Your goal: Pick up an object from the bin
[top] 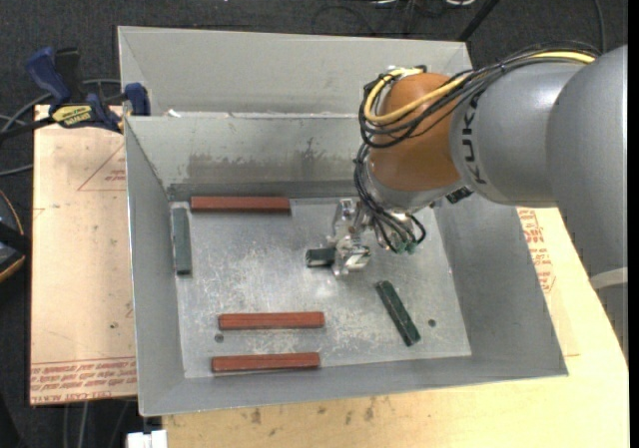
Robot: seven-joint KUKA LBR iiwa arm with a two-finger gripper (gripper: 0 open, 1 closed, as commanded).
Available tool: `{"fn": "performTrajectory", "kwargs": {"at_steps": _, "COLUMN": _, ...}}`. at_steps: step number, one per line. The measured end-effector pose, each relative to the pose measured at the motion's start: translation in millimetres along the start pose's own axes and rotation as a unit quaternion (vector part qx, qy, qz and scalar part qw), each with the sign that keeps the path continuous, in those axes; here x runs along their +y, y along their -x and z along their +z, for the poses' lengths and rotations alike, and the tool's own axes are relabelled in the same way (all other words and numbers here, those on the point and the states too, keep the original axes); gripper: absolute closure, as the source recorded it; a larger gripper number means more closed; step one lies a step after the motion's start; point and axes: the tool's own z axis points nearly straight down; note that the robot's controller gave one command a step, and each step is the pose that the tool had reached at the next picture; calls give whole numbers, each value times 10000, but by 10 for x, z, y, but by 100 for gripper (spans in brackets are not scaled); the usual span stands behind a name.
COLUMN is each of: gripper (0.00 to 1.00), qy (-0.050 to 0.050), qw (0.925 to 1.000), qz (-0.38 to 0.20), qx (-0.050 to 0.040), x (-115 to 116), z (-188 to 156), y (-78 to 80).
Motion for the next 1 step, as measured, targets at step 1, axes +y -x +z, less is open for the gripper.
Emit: {"fn": "performTrajectory", "kwargs": {"at_steps": 1, "gripper": 100, "qy": -11, "qw": 9991, "qz": 423, "qx": 3, "x": 22, "z": -1913, "y": -218}}
